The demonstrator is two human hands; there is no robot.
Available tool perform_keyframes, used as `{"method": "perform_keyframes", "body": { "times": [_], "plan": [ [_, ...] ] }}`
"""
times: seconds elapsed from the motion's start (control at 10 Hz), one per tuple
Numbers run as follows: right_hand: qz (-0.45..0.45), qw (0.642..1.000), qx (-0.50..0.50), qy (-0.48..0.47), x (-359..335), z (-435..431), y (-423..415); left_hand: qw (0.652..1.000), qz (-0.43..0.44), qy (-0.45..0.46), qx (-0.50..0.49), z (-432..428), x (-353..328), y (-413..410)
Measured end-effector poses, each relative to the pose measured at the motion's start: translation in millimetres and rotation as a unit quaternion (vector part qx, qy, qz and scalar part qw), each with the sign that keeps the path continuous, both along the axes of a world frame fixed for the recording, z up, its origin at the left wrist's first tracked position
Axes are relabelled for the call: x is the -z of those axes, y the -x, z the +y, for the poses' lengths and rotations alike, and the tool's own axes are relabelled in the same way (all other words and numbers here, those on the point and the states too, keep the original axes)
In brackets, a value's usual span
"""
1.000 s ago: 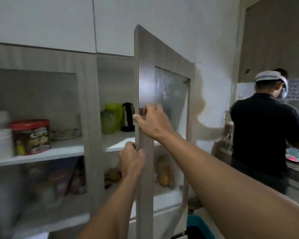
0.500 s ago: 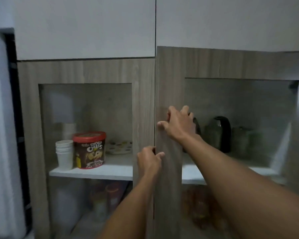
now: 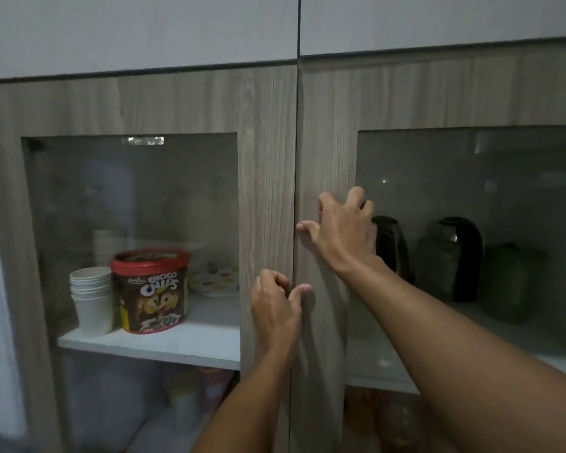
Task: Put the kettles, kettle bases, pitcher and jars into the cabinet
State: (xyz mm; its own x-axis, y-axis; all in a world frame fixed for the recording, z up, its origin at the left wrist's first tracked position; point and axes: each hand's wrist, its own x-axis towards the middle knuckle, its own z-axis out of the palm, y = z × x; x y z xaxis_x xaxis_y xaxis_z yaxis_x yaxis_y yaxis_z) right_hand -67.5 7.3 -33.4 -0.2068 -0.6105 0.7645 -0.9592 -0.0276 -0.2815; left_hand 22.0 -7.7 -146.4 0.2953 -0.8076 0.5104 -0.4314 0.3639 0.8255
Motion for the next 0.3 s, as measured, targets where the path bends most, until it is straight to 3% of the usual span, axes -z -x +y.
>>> {"method": "perform_keyframes", "body": {
  "times": [0.1, 0.3],
  "plan": [
    [0.016, 1.0, 0.004, -0.001, 4, 2, -3, 1.0, -0.001, 0.003, 0.002, 4, -2, 2],
    [0.018, 0.995, -0.013, -0.098, 18, 2, 11, 0.991, -0.066, -0.099, 0.066, 4, -9, 13]
  ]
}}
